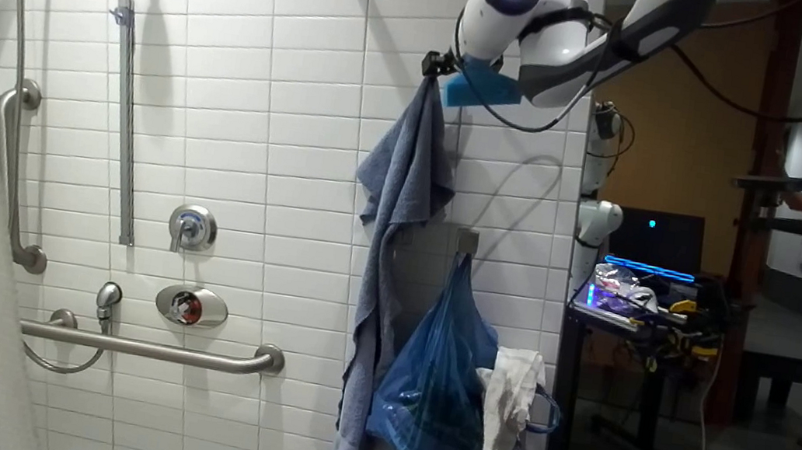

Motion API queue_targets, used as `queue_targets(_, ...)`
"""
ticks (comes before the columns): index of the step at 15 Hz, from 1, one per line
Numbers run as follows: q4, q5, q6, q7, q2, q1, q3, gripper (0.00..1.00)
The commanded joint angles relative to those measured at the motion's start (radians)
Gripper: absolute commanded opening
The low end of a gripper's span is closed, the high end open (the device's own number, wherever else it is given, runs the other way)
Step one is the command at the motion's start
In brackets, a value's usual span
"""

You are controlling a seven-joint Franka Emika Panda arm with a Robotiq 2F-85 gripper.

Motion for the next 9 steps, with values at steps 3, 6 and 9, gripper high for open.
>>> queue_targets(3, -0.001, 0.000, 0.000, 0.000, 0.000, 0.000, 0.000, 1.00)
queue_targets(6, -0.001, 0.000, 0.000, 0.000, 0.000, 0.000, 0.000, 1.00)
queue_targets(9, -0.005, 0.009, -0.003, -0.005, 0.002, 0.000, 0.000, 0.97)
